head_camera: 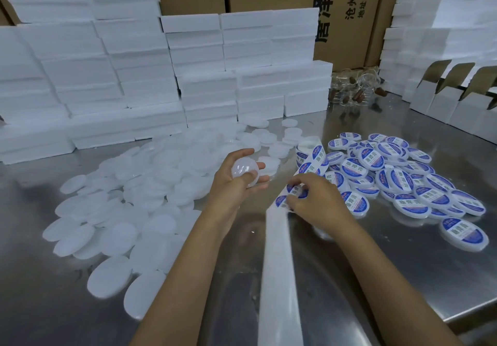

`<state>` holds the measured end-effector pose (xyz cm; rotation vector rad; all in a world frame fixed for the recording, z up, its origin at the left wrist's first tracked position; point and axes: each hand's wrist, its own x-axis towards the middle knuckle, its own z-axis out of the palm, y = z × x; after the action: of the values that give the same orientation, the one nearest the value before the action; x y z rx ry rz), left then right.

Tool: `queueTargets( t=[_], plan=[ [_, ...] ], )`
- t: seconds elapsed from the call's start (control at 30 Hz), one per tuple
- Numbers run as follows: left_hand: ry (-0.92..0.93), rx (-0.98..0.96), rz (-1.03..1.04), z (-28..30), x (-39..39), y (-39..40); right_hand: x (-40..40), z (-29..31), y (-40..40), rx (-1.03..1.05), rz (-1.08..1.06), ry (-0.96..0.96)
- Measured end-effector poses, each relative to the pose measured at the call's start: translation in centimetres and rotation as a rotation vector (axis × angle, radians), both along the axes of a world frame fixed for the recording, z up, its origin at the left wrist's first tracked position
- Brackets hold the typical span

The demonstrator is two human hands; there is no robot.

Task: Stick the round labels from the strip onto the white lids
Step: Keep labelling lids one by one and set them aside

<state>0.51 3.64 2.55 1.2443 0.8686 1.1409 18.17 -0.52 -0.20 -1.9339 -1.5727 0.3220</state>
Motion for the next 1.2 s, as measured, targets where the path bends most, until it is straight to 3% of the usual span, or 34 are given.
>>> queueTargets(
  t=[0.07, 0.37, 0.93, 1.1, 1.2],
  plan=[
    [0.03, -0.001, 0.009, -0.2, 0.1, 0.1, -0.3, -0.2, 0.0, -0.056, 0.053, -0.112],
    [0.106, -0.027, 0.032, -1.0, 0.4, 0.4, -0.9, -0.2, 0.0, -0.028, 0.12, -0.103],
    [0.028, -0.011, -0.06, -1.1, 0.6, 1.0, -2.3, 0.3, -0.9, 0.082, 0.3, 0.198],
    [-0.016, -0.072, -0.031, -1.0, 0.9, 0.7, -2.5, 0.8, -0.9, 0.07, 0.302, 0.373],
    [-0.009, -0.162, -0.05, -1.0, 0.7, 0.8, -2.6, 1.5, -1.2, 0.055, 0.317, 0.686]
  ],
)
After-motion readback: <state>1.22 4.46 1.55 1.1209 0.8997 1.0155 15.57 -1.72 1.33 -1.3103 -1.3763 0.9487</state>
